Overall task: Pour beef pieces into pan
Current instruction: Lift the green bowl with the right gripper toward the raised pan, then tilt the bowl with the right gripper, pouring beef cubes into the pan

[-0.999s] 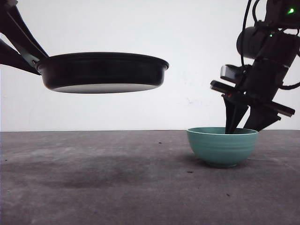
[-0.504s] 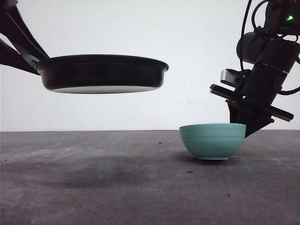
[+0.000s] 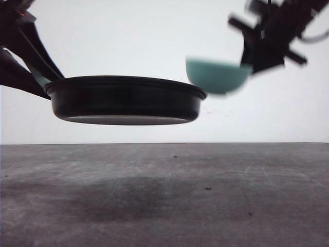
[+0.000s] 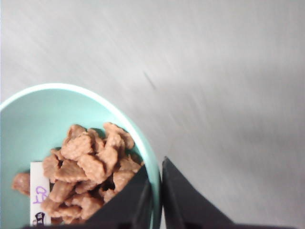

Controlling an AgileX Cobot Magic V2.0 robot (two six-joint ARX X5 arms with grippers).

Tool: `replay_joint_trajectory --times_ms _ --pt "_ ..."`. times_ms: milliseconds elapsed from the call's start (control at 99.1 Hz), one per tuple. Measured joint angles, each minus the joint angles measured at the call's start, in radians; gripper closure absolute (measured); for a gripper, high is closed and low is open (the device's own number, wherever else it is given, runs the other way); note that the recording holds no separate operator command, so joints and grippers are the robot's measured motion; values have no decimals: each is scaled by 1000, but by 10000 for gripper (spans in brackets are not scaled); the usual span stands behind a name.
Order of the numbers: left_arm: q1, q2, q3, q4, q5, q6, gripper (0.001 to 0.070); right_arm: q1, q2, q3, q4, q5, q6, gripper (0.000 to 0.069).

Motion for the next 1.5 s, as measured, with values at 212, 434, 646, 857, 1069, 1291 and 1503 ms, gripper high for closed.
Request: replay_joint_trajectory --times_ms 212,434,646,857,1069,1291,1503 --pt "-26 46 109 5 -6 19 651 170 -153 0 5 142 15 675" --pt "-39 100 144 -6 8 19 651 409 -176 0 -24 410 -40 675" --pt "-42 100 192 -8 23 18 651 566 -160 0 -3 659 -176 675" --pt "-42 101 227 -64 23 19 651 642 -160 0 71 848 -300 675" --pt "-40 101 282 -76 23 23 651 667 -160 0 142 958 -446 675" --pt "-37 101 303 -113 23 38 651 700 -160 0 220 1017 -591 675" --pt "-35 101 326 -124 23 43 651 744 -160 0 329 1048 -758 675"
